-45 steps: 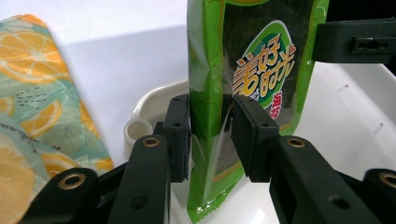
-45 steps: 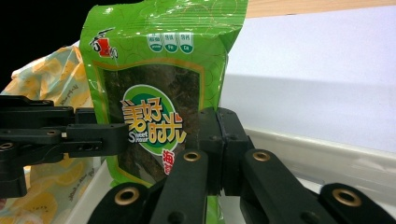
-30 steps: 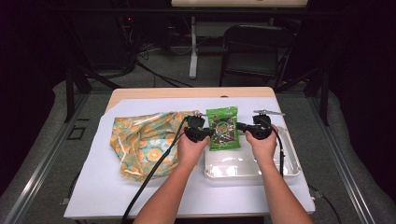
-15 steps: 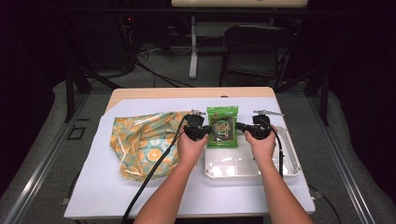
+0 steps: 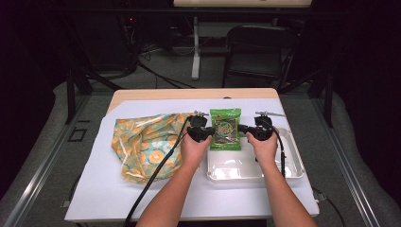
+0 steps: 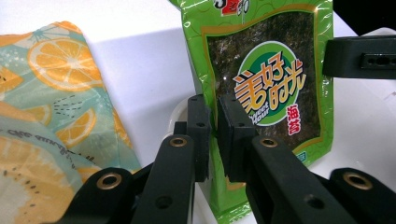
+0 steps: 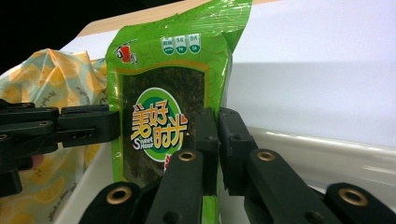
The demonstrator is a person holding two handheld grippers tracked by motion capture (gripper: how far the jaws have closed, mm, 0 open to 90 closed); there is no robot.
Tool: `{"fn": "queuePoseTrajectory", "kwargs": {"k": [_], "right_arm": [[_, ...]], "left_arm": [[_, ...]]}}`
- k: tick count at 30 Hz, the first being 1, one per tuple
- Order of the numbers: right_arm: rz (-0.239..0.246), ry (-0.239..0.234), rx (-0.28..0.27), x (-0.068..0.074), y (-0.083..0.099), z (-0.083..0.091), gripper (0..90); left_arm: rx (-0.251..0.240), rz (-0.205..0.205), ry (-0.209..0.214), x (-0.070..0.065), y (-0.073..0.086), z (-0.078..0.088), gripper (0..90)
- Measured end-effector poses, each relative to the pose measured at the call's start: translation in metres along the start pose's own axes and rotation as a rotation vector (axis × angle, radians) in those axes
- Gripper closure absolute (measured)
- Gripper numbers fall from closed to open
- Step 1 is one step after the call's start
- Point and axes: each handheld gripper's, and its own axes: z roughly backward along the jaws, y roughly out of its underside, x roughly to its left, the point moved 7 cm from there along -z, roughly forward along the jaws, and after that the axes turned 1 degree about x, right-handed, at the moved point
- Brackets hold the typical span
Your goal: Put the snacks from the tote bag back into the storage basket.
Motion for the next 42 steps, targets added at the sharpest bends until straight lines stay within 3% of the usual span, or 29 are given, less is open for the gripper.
{"fn": "queuePoseTrajectory", "kwargs": {"k": [28,42], "right_arm": [[0.005,0.029,0.015,-0.0050,0.0017,-0.0081,82.8],[-0.006,0.043,0.011,-0.0042,0.0031,-0.0088,77.5]], "left_arm": [[-0.003,-0.009,-0.006,0.0002,-0.0010,-0.0005,79.6],[-0.023,0.010,-0.008,0.0003,-0.0042,0.0012,77.0]]}}
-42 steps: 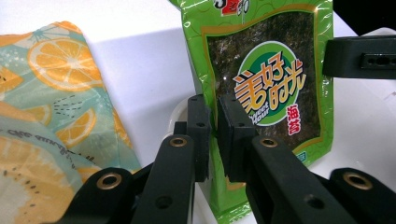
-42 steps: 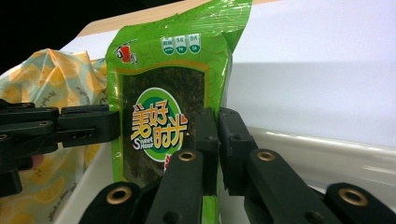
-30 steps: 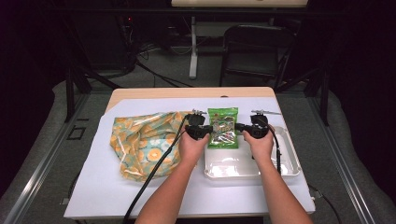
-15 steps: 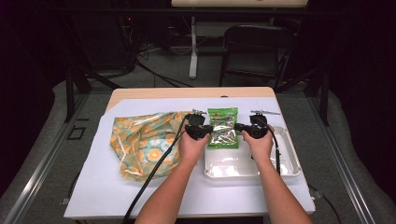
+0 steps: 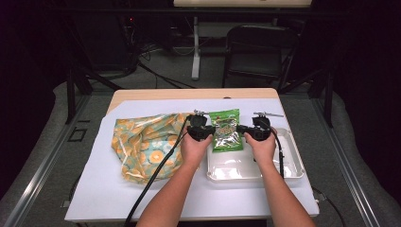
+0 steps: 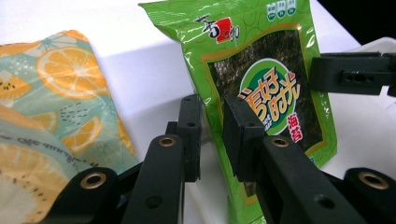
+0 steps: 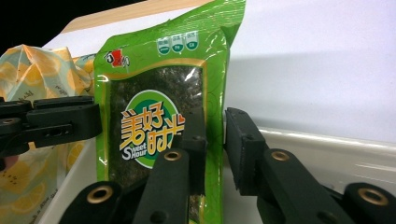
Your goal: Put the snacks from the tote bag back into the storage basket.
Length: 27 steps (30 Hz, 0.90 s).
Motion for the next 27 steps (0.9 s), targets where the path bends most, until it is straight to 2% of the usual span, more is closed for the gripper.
{"fn": "queuePoseTrajectory", "kwargs": {"k": [4,8,10,12,15,17,27], "right_arm": [[-0.010,-0.003,-0.001,-0.0007,-0.0004,0.0009,75.7],[-0.009,-0.009,0.020,-0.0008,0.0010,0.0017,74.8],[-0.007,-0.012,0.020,-0.0001,0.0012,0.0015,72.3],[-0.008,-0.006,0.005,0.0004,-0.0002,0.0022,63.7],[0.002,-0.006,-0.007,-0.0003,-0.0019,0.0037,60.1],[-0.002,-0.003,-0.020,-0.0011,-0.0035,0.0049,56.4],[-0.018,-0.009,-0.026,-0.0027,-0.0049,0.0065,51.9]], "left_arm": [[-0.009,-0.004,-0.001,0.0003,-0.0009,-0.0003,77.1],[-0.012,-0.005,-0.002,0.0018,-0.0017,0.0003,76.5],[-0.015,-0.008,-0.004,0.0024,-0.0020,0.0002,76.0],[-0.016,-0.009,-0.005,0.0028,-0.0020,0.0001,75.2],[-0.013,-0.011,-0.008,0.0031,-0.0016,0.0004,74.3],[-0.009,-0.013,-0.009,0.0033,-0.0012,0.0005,71.2],[-0.015,-0.022,-0.015,0.0042,-0.0023,0.0033,61.6]]}}
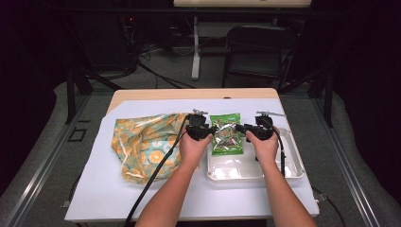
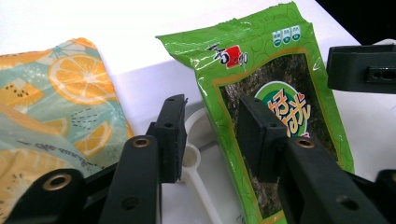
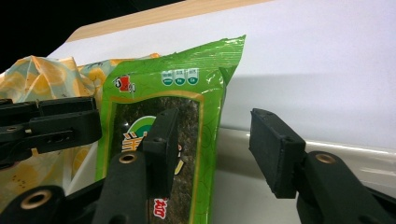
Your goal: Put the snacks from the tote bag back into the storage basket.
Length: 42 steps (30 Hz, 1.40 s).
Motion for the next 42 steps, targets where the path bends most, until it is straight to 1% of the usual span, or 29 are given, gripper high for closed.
{"fn": "queuePoseTrajectory", "kwargs": {"k": [4,5,6,7,8,13,16,21,25,27,28,30,31,32,33,34,35,36,37,38,39,40,41,42], "right_arm": [[0.005,-0.003,0.005,0.001,0.000,0.002,51.6],[0.010,-0.003,0.005,0.002,-0.001,0.002,51.5],[0.010,-0.005,-0.008,0.003,-0.002,0.002,51.3],[0.011,-0.010,-0.010,0.003,-0.002,0.002,51.2],[0.017,-0.007,-0.008,0.003,-0.002,0.003,51.2],[0.020,-0.010,-0.009,0.004,-0.002,0.004,50.5],[0.024,-0.012,-0.006,0.004,-0.003,0.005,50.2],[0.027,-0.012,-0.017,0.005,-0.004,0.007,50.0],[0.035,-0.021,-0.034,0.011,-0.008,0.010,50.0],[0.049,-0.028,-0.036,0.014,-0.009,0.013,50.0],[0.062,-0.038,-0.044,0.019,-0.011,0.016,50.0],[0.068,-0.039,-0.049,0.022,-0.012,0.017,50.0],[0.082,-0.052,-0.049,0.027,-0.014,0.019,49.9],[0.082,-0.052,-0.049,0.027,-0.014,0.019,49.9],[0.096,-0.055,-0.054,0.030,-0.014,0.020,49.8],[0.107,-0.061,-0.063,0.035,-0.016,0.022,49.5],[0.107,-0.061,-0.063,0.035,-0.016,0.022,49.5],[0.124,-0.065,-0.064,0.039,-0.016,0.024,49.1],[0.130,-0.072,-0.063,0.041,-0.016,0.024,48.6],[0.133,-0.074,-0.066,0.042,-0.015,0.023,48.3],[0.133,-0.074,-0.066,0.042,-0.015,0.023,48.3],[0.146,-0.079,-0.043,0.043,-0.013,0.021,47.6],[0.146,-0.079,-0.043,0.043,-0.013,0.021,47.6],[0.155,-0.080,-0.022,0.044,-0.010,0.019,47.4]], "left_arm": [[-0.006,-0.002,-0.004,0.000,-0.001,0.001,59.6],[-0.001,-0.007,0.004,0.000,0.000,0.003,58.6],[-0.002,-0.009,0.007,0.000,0.000,0.003,57.5],[-0.002,-0.015,0.006,-0.001,0.000,0.004,57.4],[-0.002,-0.023,0.005,-0.002,0.000,0.005,57.3],[-0.003,-0.037,0.014,-0.003,-0.001,0.007,55.5],[-0.020,-0.036,0.020,-0.003,-0.004,0.012,54.5],[-0.029,-0.043,0.025,-0.004,-0.005,0.016,53.5],[-0.034,-0.055,0.029,-0.006,-0.007,0.021,52.8],[-0.033,-0.063,0.028,-0.006,-0.007,0.025,52.5],[-0.030,-0.065,0.030,-0.006,-0.007,0.027,51.8],[-0.034,-0.071,0.034,-0.006,-0.007,0.031,51.3],[-0.037,-0.079,0.034,-0.005,-0.007,0.035,50.4],[-0.037,-0.079,0.034,-0.005,-0.007,0.035,49.9],[-0.040,-0.082,0.037,-0.005,-0.007,0.038,49.9],[-0.046,-0.084,0.034,-0.004,-0.007,0.041,49.1],[-0.045,-0.097,0.037,-0.003,-0.007,0.044,49.1],[-0.059,-0.106,0.033,-0.002,-0.008,0.050,48.5],[-0.059,-0.106,0.033,-0.002,-0.008,0.050,48.1],[-0.041,-0.132,0.045,-0.001,-0.006,0.056,47.5],[-0.041,-0.132,0.045,-0.001,-0.006,0.056,46.9],[-0.021,-0.150,0.045,0.000,-0.004,0.059,47.0],[-0.013,-0.163,0.042,0.001,-0.003,0.062,47.0],[0.009,-0.200,0.030,0.002,0.001,0.068,46.9]]}}
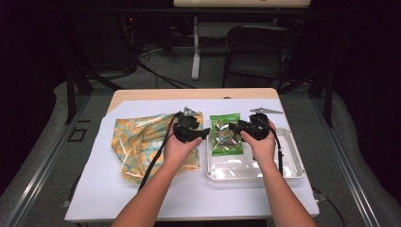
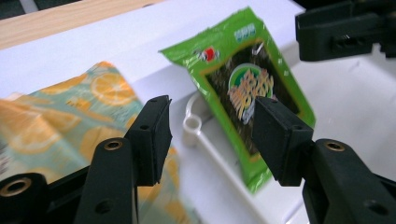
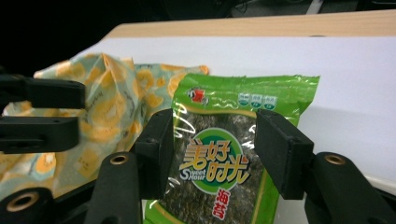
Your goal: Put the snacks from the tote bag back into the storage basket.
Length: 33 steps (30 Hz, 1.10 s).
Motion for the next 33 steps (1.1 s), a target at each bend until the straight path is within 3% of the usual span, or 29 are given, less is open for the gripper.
{"fn": "queuePoseTrajectory", "kwargs": {"k": [4,7,14,16,18,22,26,33], "right_arm": [[0.024,0.004,0.022,0.003,0.003,-0.002,47.4],[0.045,-0.006,0.018,0.011,0.003,-0.003,47.4],[0.135,-0.057,0.005,0.046,0.003,-0.002,47.5],[0.182,-0.077,0.016,0.062,0.006,-0.003,48.1],[0.201,-0.080,0.022,0.066,0.007,-0.003,49.0],[0.241,-0.101,0.071,0.080,0.018,-0.012,52.0],[0.251,-0.106,0.093,0.087,0.025,-0.018,52.5],[0.316,-0.122,0.124,0.108,0.039,-0.026,53.2]], "left_arm": [[-0.010,-0.041,-0.010,0.002,0.003,0.010,46.9],[-0.029,-0.048,-0.004,0.005,0.006,0.020,46.8],[-0.053,-0.046,0.003,0.016,0.018,0.045,46.8],[-0.055,-0.042,-0.005,0.021,0.025,0.052,46.7],[-0.053,-0.036,-0.013,0.028,0.034,0.057,46.7],[-0.071,0.009,-0.022,0.043,0.049,0.066,46.7],[-0.086,0.049,-0.030,0.060,0.064,0.077,46.6],[-0.121,0.100,-0.007,0.072,0.085,0.085,46.6]]}}
